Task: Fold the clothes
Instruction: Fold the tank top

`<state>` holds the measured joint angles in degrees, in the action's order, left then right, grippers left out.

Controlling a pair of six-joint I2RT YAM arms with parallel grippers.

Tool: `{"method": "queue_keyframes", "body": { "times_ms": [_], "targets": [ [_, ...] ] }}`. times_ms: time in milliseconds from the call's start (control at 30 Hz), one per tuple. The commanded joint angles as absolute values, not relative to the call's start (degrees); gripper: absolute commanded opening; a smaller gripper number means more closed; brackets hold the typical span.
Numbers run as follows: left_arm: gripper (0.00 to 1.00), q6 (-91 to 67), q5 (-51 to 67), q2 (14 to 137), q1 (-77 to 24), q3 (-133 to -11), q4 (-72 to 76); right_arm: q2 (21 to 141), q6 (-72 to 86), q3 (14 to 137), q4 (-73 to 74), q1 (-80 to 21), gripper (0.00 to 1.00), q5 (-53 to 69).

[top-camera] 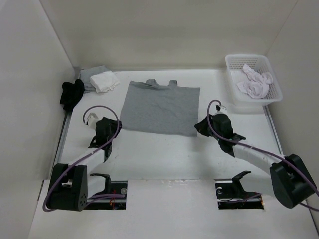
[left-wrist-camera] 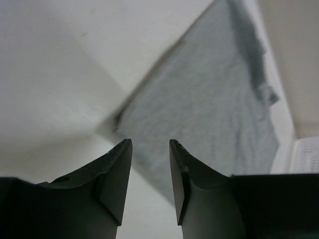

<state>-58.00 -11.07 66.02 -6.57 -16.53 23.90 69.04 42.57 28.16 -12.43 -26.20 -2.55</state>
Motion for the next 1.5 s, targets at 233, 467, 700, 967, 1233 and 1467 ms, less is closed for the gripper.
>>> {"method": "queue_keyframes", "body": {
  "times_ms": [233,467,700,967,1233,1467],
  "targets": [
    [0.40,-58.97,-3.78,71.00,-1.36,-13.36,28.91,61.17,48.78,19.42,-13.72,-26.76,0.37,-6.60],
    [0.25,-60.73,-1.85,80.32,0.22,-14.50,36.29,63.72,51.59,18.72,-10.63,-27.11,0.45,-6.24],
    [0.07,-62.05,-0.35,82.18,1.28,-13.54,38.32,66.53,54.22,18.63,-10.63,-27.73,0.43,-6.33],
    [0.06,-60.47,1.41,81.65,2.33,-12.74,38.76,72.59,56.51,19.69,-14.06,-27.55,0.42,-5.80],
    [0.04,-61.00,2.81,85.16,2.16,-13.10,41.48,77.78,57.48,20.74,-17.67,-26.50,0.29,-2.55],
    [0.01,-61.52,3.25,84.47,2.24,-12.92,42.54,81.04,58.01,22.06,-20.65,-26.50,0.06,-3.95]
  ]
}}
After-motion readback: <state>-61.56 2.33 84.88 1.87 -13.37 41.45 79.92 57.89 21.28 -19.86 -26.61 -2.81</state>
